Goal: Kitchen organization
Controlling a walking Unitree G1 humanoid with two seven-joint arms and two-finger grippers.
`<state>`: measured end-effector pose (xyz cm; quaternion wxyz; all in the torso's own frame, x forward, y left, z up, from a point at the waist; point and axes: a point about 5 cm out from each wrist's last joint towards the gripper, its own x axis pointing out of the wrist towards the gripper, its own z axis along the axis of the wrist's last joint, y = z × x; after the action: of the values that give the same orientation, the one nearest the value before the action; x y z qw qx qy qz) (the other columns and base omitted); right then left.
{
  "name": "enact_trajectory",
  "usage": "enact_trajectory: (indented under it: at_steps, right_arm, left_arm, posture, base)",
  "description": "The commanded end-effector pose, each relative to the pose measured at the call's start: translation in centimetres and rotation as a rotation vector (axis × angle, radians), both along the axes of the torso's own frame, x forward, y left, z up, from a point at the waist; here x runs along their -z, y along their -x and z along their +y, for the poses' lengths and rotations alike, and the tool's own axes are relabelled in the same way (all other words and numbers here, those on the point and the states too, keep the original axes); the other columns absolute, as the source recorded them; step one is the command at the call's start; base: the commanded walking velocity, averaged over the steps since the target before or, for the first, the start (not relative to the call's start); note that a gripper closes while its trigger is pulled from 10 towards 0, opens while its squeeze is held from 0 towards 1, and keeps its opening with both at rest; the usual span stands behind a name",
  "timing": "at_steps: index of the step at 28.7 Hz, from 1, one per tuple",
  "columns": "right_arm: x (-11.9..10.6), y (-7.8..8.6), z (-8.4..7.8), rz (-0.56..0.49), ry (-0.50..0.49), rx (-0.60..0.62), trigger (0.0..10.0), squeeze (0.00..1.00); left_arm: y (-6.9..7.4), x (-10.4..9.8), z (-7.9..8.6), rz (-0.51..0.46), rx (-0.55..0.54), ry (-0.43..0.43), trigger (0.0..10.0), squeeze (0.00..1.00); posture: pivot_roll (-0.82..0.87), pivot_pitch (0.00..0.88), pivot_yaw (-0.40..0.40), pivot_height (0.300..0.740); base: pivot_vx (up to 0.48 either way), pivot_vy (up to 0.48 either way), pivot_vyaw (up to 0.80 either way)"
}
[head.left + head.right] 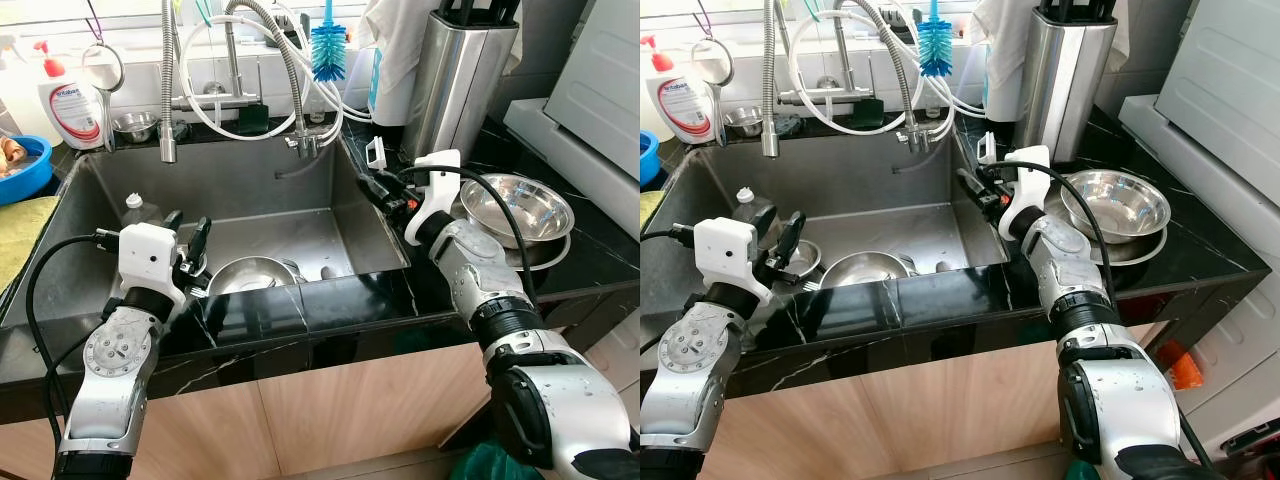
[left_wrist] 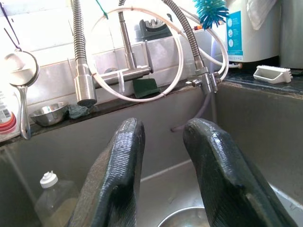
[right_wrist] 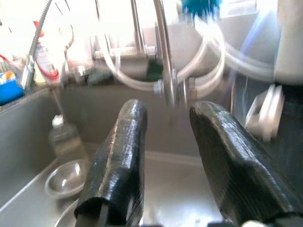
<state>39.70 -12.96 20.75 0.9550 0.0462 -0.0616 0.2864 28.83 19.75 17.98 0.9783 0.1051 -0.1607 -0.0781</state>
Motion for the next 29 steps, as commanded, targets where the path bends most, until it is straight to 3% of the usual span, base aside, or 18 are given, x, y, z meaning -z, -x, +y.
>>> enact_trajectory:
  at_steps: [1, 7, 10, 14, 16, 18, 20, 22, 27, 29]
  right_arm:
    - [-2.5, 0.4, 0.2, -0.156, 0.048, 0.037, 10.0, 0.0]
    - [-5.1, 2.0, -0.7, -0.347, 0.064, 0.186, 10.0, 0.0]
    - [-6.0, 4.1, -2.9, -0.467, 0.151, 0.399, 10.0, 0.0]
    - [-6.4, 5.6, -5.1, -0.492, 0.138, 0.56, 10.0, 0.0]
    - [-6.2, 6.3, -6.1, -0.491, 0.164, 0.632, 10.0, 0.0]
    - [-5.0, 7.3, -7.9, -0.416, 0.116, 0.744, 10.0, 0.0]
    - [-4.5, 7.8, -8.4, -0.393, 0.117, 0.781, 10.0, 0.0]
    - [-3.0, 8.7, -9.0, -0.286, 0.002, 0.868, 10.0, 0.0]
    - [-1.7, 9.6, -9.2, -0.224, -0.01, 0.896, 10.0, 0.0]
    - [-1.1, 10.0, -10.5, -0.163, -0.081, 0.957, 10.0, 0.0]
  left_arm:
    - [-0.2, -0.1, 0.0, 0.001, -0.006, -0.025, 10.0, 0.0]
    - [-0.4, -0.1, -0.1, 0.003, -0.003, -0.024, 10.0, 0.0]
    - [-0.5, -0.1, -0.2, 0.004, 0.003, -0.023, 10.0, 0.0]
    - [-0.6, -0.1, -0.3, 0.005, 0.007, -0.02, 10.0, 0.0]
    - [-0.6, -0.1, -0.3, 0.005, 0.008, -0.018, 10.0, 0.0]
    - [-0.6, 0.0, -0.4, 0.007, 0.011, -0.016, 10.0, 0.0]
    - [-0.6, 0.0, -0.5, 0.007, 0.012, -0.014, 10.0, 0.0]
    - [-0.6, 0.1, -0.5, 0.01, 0.012, -0.012, 10.0, 0.0]
    - [-0.5, 0.2, -0.7, 0.012, 0.015, -0.01, 10.0, 0.0]
    - [-0.5, 0.2, -0.6, 0.014, 0.012, -0.01, 10.0, 0.0]
  posture:
    - [0.07, 0.0, -0.031, 0.74]
    - [0.06, 0.0, -0.026, 0.74]
    - [0.05, 0.0, -0.02, 0.74]
    - [0.05, 0.0, -0.019, 0.74]
    - [0.04, 0.0, -0.018, 0.74]
    - [0.04, 0.0, -0.02, 0.74]
    - [0.04, 0.0, -0.02, 0.74]
    - [0.04, 0.002, -0.018, 0.74]
    - [0.05, 0.001, -0.02, 0.74]
    - [0.05, 0.0, -0.019, 0.74]
  base:
    - [0.0, 0.0, 0.0]
    - [0.0, 0.0, 0.0]
    - [0.0, 0.0, 0.0]
    - [0.0, 0.0, 0.0]
    - [0.0, 0.0, 0.0]
    - [0.0, 0.0, 0.0]
    - [0.0, 0.0, 0.0]
    - [0.0, 0.0, 0.0]
    - [0.0, 0.0, 0.0]
    - [0.0, 0.0, 0.0]
